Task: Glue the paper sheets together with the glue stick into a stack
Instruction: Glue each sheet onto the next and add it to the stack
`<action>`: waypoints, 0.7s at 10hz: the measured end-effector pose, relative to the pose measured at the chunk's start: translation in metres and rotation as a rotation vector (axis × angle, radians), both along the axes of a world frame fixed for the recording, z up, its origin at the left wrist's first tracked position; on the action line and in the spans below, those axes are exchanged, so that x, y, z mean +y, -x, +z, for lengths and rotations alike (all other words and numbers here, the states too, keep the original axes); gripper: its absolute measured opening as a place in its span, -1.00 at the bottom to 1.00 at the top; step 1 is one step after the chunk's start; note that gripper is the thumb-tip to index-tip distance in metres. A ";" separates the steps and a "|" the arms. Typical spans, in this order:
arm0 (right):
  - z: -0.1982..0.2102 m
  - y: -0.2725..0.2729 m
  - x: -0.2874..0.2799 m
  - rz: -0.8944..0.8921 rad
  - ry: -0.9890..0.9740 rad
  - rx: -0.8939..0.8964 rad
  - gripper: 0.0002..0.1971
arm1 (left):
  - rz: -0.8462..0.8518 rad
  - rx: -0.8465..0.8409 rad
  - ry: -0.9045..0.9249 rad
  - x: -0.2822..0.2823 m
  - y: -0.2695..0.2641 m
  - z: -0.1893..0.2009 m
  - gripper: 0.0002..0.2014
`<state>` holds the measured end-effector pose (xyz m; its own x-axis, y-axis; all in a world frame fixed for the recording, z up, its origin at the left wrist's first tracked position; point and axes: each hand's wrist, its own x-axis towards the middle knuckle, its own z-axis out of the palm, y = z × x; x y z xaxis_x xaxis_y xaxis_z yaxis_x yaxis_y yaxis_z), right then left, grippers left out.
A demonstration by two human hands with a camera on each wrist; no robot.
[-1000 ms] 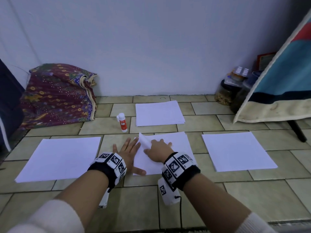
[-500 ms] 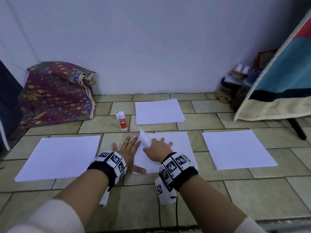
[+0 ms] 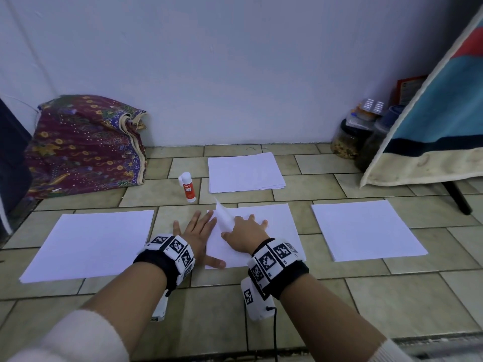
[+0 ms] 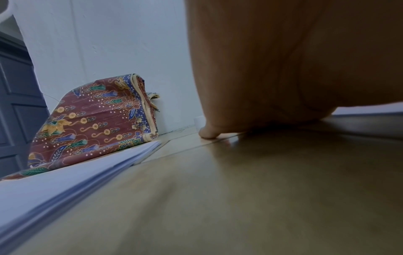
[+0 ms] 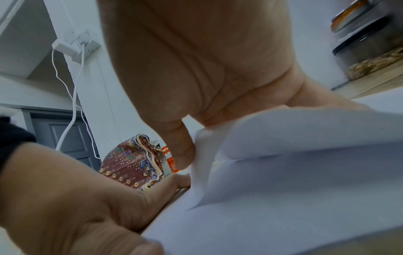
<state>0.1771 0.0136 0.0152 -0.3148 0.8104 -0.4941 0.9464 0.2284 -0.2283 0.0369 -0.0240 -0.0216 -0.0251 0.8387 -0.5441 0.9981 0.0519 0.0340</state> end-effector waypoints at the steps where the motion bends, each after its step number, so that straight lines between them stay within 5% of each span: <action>1: 0.001 0.001 0.001 0.000 0.005 -0.005 -0.40 | 0.000 -0.001 0.005 0.000 0.000 0.000 0.21; 7: -0.002 0.004 0.004 -0.003 0.000 -0.005 -0.38 | 0.003 -0.004 0.010 0.002 0.001 0.000 0.19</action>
